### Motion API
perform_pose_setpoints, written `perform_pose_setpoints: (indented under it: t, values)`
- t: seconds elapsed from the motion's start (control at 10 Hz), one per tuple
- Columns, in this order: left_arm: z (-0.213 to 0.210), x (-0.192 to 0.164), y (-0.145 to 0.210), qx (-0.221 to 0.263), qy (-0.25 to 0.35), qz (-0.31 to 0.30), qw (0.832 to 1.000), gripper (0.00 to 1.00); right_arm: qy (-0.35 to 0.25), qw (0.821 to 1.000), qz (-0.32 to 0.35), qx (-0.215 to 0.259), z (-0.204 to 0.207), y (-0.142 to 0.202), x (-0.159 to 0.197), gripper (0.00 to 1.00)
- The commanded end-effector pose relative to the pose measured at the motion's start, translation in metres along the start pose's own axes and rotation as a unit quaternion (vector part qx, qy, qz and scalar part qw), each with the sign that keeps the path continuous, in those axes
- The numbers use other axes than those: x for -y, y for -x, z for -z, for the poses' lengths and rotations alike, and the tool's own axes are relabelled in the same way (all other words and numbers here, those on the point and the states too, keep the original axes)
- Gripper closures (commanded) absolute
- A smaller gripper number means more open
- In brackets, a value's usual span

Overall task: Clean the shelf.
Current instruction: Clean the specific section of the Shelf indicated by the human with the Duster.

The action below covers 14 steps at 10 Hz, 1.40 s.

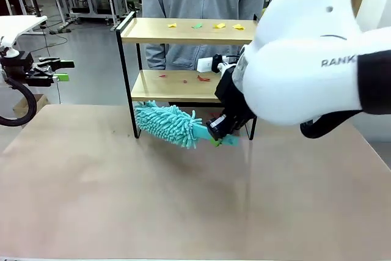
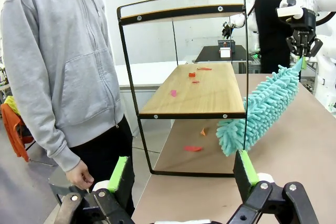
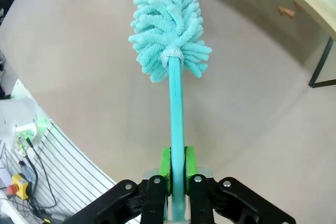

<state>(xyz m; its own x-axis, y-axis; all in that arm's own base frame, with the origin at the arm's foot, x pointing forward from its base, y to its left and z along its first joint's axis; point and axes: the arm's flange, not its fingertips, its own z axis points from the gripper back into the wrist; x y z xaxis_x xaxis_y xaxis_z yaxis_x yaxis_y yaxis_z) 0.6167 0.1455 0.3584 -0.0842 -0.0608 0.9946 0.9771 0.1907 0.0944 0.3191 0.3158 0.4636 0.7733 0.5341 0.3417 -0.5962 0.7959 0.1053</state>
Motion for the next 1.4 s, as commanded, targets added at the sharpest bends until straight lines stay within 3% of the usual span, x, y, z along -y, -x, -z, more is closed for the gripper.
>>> perform_pose_setpoints:
  t: [0.0,0.3,0.4,0.9,1.1,1.3]
  values:
    - [0.0,0.0,-0.002,-0.001,0.001,0.002,1.0,0.0,0.016,0.999,0.019,0.024,0.015,-0.011,-0.008,0.87]
    - [0.0,0.0,-0.002,-0.001,0.001,0.002,1.0,0.0,0.006,0.998,0.052,0.042,0.037,-0.022,-0.022,0.87]
    - [0.0,0.0,-0.002,-0.001,0.001,0.002,1.0,0.0,0.005,0.999,0.024,0.024,0.026,-0.009,-0.008,0.87]
    - [0.0,0.0,-0.002,-0.001,0.001,0.002,1.0,0.0,0.005,0.999,0.024,0.024,0.026,-0.009,-0.008,0.87]
    - [0.0,0.0,-0.002,-0.001,0.001,0.002,1.0,0.0,0.042,0.997,0.063,0.027,0.042,-0.017,-0.025,0.87]
    - [0.0,0.0,-0.002,-0.001,0.001,0.002,1.0,0.0,0.072,0.989,0.116,0.064,0.053,-0.024,-0.043,0.87]
